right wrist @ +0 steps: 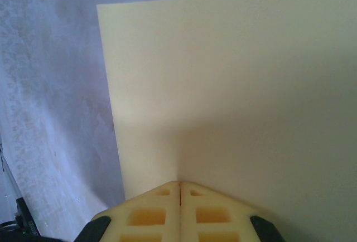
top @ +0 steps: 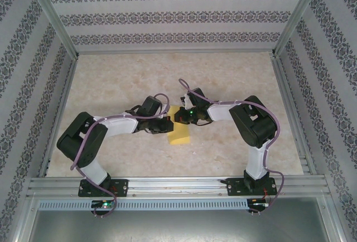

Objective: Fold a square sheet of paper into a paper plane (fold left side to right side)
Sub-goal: First fold the square sheet of paper in half at the center of the table.

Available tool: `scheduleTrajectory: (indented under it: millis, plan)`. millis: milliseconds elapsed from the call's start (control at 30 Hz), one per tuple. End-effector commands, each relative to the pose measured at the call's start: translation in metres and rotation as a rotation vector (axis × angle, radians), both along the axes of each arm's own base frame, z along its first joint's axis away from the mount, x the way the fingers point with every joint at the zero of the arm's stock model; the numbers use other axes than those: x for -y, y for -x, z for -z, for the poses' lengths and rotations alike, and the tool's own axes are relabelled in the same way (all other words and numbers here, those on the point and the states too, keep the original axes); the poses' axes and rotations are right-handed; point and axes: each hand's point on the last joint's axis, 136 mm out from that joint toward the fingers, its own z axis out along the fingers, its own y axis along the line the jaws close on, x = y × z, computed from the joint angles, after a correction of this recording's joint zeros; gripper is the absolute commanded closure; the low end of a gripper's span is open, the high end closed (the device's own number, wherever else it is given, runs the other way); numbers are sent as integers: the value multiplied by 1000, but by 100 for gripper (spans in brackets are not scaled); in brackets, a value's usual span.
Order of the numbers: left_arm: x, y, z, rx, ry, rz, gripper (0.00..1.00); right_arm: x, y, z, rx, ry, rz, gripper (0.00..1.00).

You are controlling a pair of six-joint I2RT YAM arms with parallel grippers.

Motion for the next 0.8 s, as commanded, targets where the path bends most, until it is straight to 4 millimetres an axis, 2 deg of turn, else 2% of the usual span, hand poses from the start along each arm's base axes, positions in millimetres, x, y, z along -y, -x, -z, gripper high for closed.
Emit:
scheduleTrajectory:
  millis: [0,133,367,767]
  plan:
    - [8,1,5,-20,29,20,100,32,27,55,-127,173,27,100]
    - [6,9,15,-43,9,27,100,33,29,58,-136,179,27,100]
    - [-10,35,34,-98,-46,46,100,35,31,61,-146,188,27,100]
    - [-16,75,40,-132,-91,100,100,38,34,62,-150,198,24,100]
